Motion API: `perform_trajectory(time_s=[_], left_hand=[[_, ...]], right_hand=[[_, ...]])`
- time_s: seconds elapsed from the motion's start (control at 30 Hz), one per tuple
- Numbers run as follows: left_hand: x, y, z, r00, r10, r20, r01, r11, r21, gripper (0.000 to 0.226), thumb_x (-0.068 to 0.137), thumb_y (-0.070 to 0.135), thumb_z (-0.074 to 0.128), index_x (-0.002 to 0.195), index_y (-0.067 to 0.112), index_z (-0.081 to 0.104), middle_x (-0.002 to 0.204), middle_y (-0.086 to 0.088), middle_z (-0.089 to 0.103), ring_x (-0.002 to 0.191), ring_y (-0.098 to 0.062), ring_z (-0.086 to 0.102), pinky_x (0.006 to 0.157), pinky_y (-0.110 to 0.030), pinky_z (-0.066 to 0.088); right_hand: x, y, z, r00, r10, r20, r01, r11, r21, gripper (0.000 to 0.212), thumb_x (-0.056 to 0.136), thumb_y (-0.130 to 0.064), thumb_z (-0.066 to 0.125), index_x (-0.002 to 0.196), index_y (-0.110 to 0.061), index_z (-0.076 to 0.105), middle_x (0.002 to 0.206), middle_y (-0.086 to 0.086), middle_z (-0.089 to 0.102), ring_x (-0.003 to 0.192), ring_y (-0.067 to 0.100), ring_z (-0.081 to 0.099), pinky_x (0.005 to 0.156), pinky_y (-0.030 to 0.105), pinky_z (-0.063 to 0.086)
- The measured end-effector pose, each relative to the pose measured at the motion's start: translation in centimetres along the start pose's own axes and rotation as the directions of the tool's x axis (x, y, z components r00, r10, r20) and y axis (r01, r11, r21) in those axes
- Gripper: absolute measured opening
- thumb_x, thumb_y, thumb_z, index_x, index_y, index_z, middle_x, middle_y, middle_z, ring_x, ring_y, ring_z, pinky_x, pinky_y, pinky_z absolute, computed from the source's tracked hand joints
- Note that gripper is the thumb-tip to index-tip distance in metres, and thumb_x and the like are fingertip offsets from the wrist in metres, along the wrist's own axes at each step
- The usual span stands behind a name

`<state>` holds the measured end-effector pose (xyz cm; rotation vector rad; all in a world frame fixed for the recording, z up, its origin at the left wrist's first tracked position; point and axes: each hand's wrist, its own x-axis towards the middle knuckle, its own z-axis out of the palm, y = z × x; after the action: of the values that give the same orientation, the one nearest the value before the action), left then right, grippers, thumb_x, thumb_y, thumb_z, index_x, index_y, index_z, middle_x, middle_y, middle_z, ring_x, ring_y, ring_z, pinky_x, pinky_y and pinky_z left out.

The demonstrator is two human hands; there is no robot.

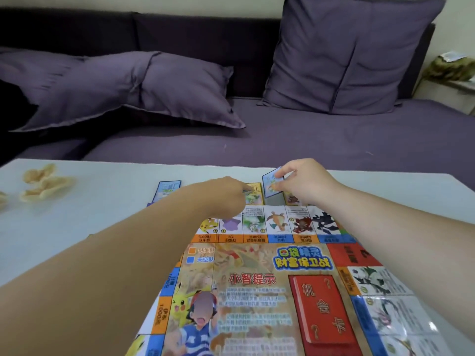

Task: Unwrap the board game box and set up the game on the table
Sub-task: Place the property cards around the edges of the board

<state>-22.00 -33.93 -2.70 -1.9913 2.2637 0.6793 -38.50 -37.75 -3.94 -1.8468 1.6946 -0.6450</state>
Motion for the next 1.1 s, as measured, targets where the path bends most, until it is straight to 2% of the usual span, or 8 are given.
perform_trajectory(time_s=[0.1,0.2,0.27,0.33,0.4,0.5,0.8,1.1], left_hand=[[0.2,0.5,0.1,0.999,-0.01,0.038,0.01,1.0,-0.012,0.055,0.093,0.002,0.031,0.143,0.023,0.037,0.139,-0.011,0.045,0.117,-0.028,0.05,0.079,-0.026,0.038],[0.2,0.6,0.3,0.999,-0.005,0.038,0.006,1.0,-0.011,0.053,0.094,0.003,0.031,0.143,0.023,0.038,0.134,-0.012,0.049,0.109,-0.027,0.054,0.07,-0.025,0.037],[0.1,0.3,0.3,0.999,-0.002,0.038,0.002,1.0,-0.007,0.054,0.094,0.003,0.031,0.143,0.026,0.038,0.135,-0.01,0.048,0.102,-0.025,0.055,0.07,-0.026,0.04],[0.1,0.1,0.3,0.999,0.01,0.03,-0.01,1.0,0.011,0.056,0.094,0.003,0.032,0.143,0.027,0.037,0.14,-0.007,0.044,0.102,-0.023,0.053,0.072,-0.027,0.039],[0.1,-0.1,0.4,1.0,0.025,0.016,-0.025,0.999,0.034,0.056,0.094,0.004,0.032,0.144,0.029,0.036,0.144,-0.006,0.04,0.105,-0.022,0.051,0.075,-0.027,0.041],[0.1,-0.3,0.4,0.999,0.039,0.015,-0.04,0.997,0.058,0.056,0.094,0.004,0.031,0.144,0.029,0.034,0.147,-0.005,0.037,0.114,-0.023,0.05,0.082,-0.028,0.042],[-0.3,-0.5,0.3,0.999,0.046,0.016,-0.048,0.995,0.093,0.059,0.095,0.002,0.032,0.146,0.031,0.029,0.154,-0.005,0.025,0.129,-0.025,0.041,0.098,-0.033,0.039],[-0.2,-0.7,0.8,1.0,0.027,-0.003,-0.027,0.996,0.085,0.057,0.097,0.003,0.033,0.147,0.03,0.028,0.154,-0.005,0.023,0.131,-0.025,0.039,0.094,-0.029,0.038]], right_hand=[[0.0,-0.1,-0.2,1.0,0.01,0.026,-0.009,0.999,-0.03,0.018,0.084,-0.021,0.07,0.1,-0.021,0.064,0.111,0.003,0.062,0.062,0.009,0.052,0.044,0.019,0.034],[-0.2,-0.1,-0.1,0.999,0.005,0.054,-0.002,0.998,-0.056,0.022,0.084,-0.02,0.07,0.105,-0.019,0.066,0.112,0.005,0.062,0.076,0.017,0.055,0.058,0.023,0.04],[-0.2,-0.1,0.2,0.998,0.0,0.066,0.006,0.996,-0.085,0.023,0.084,-0.02,0.07,0.106,-0.021,0.066,0.117,0.005,0.061,0.087,0.019,0.053,0.071,0.026,0.041],[-0.3,-0.2,0.5,0.997,0.0,0.073,0.008,0.993,-0.116,0.024,0.084,-0.02,0.069,0.108,-0.021,0.066,0.116,0.004,0.063,0.092,0.02,0.056,0.077,0.029,0.044],[-0.3,-0.3,0.8,0.998,0.004,0.066,0.008,0.985,-0.174,0.024,0.085,-0.023,0.068,0.108,-0.023,0.066,0.115,0.002,0.064,0.101,0.022,0.058,0.087,0.035,0.049],[-0.3,-0.5,0.9,0.998,0.014,0.066,0.006,0.956,-0.292,0.023,0.088,-0.029,0.064,0.111,-0.028,0.065,0.114,-0.003,0.065,0.107,0.022,0.057,0.095,0.038,0.044],[-0.4,-0.6,0.4,0.999,0.004,0.049,0.018,0.897,-0.443,0.023,0.091,-0.03,0.059,0.113,-0.034,0.061,0.122,-0.006,0.06,0.114,0.021,0.052,0.097,0.039,0.033],[-0.6,-1.0,0.4,0.996,-0.018,0.089,0.065,0.83,-0.554,0.023,0.093,-0.032,0.056,0.115,-0.036,0.059,0.123,-0.006,0.06,0.116,0.021,0.052,0.098,0.04,0.029]])
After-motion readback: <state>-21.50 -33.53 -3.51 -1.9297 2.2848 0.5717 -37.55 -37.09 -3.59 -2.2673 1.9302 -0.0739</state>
